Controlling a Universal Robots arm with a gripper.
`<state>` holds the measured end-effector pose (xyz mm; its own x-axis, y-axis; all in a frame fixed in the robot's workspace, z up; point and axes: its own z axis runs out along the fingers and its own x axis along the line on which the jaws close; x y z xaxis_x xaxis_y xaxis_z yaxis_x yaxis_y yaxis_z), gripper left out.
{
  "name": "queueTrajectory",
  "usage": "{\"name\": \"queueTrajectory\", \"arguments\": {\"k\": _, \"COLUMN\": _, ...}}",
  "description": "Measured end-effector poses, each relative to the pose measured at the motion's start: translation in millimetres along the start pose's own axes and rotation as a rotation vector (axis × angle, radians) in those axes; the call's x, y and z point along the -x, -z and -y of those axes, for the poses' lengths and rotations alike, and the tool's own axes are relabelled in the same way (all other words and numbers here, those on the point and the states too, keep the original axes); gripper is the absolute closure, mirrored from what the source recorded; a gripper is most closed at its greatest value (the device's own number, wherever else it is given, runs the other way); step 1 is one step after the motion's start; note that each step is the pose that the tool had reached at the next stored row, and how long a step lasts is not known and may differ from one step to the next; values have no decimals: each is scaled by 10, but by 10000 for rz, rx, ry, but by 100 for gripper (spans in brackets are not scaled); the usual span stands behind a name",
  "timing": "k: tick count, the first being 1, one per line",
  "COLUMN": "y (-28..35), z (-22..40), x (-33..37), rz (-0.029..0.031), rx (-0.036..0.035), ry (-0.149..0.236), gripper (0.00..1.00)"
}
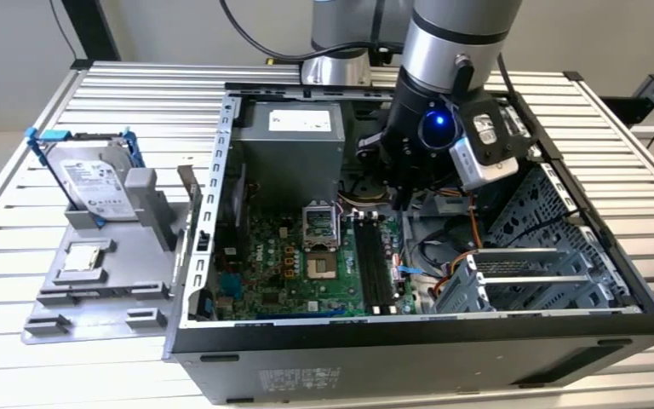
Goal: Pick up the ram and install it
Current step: 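Insert the ram into the slot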
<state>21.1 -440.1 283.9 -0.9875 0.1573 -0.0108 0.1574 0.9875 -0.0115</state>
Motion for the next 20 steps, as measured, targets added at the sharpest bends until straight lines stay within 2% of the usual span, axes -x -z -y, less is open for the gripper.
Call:
{"name": "queueTrajectory", "arguments": {"k": 2, "y": -8, "z": 2, "x": 0, "rz": 0, "rx": -1, "ry": 105, "gripper": 100}}
{"name": "queueTrajectory", "arguments": {"k": 7, "y": -46, "z": 1, "x": -2, "rz": 20, "rx": 10, "ry": 963, "gripper": 100}}
{"name": "queueTrajectory", "arguments": {"k": 10, "y": -87, "z": 3, "x": -12, "rz": 23, "rx": 12, "ry": 1049, "gripper": 100}}
{"name": "queueTrajectory", "arguments": {"k": 14, "y": -94, "z": 4, "x": -15, "rz": 25, "rx": 13, "ry": 1052, "gripper": 100}}
{"name": "queueTrajectory", "arguments": {"k": 20, "y": -202, "z": 16, "x": -18, "rz": 24, "rx": 9, "ry": 1054, "gripper": 100}}
